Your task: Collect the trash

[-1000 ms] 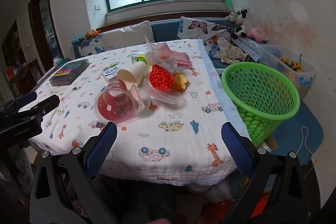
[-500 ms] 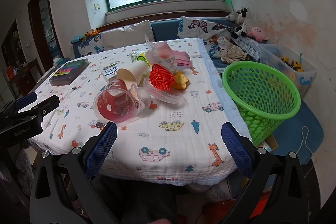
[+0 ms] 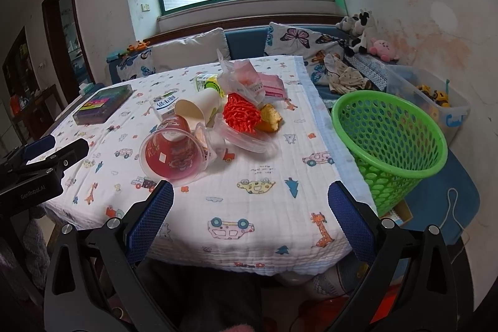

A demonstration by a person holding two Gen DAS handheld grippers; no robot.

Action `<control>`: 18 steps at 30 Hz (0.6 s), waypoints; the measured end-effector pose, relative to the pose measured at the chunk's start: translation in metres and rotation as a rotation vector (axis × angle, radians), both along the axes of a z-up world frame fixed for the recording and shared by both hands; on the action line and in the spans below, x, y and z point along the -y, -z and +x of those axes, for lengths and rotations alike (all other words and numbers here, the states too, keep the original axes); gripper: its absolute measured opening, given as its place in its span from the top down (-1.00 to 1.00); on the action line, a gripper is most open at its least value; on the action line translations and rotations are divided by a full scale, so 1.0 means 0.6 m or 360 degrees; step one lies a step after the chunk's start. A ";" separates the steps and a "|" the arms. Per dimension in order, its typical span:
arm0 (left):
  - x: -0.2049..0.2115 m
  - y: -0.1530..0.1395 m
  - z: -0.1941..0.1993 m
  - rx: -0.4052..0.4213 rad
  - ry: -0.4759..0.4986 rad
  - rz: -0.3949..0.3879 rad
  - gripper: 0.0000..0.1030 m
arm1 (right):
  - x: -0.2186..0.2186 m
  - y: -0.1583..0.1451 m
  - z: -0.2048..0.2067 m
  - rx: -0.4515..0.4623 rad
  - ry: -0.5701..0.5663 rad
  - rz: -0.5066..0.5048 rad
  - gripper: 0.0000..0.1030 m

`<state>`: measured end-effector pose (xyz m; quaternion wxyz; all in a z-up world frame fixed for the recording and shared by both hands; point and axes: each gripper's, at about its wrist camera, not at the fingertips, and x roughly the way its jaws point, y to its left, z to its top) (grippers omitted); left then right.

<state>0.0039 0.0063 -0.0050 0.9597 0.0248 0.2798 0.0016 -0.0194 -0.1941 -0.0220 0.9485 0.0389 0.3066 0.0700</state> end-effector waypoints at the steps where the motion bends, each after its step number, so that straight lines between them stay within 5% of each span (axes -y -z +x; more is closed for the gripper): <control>1: 0.000 0.000 0.000 -0.0001 -0.0002 0.0001 -0.88 | 0.000 0.000 0.000 -0.0001 -0.0001 -0.0001 -0.91; 18: -0.001 0.004 0.008 -0.0023 -0.0020 0.0000 -0.88 | 0.001 0.001 0.007 -0.0009 -0.0011 0.0009 -0.91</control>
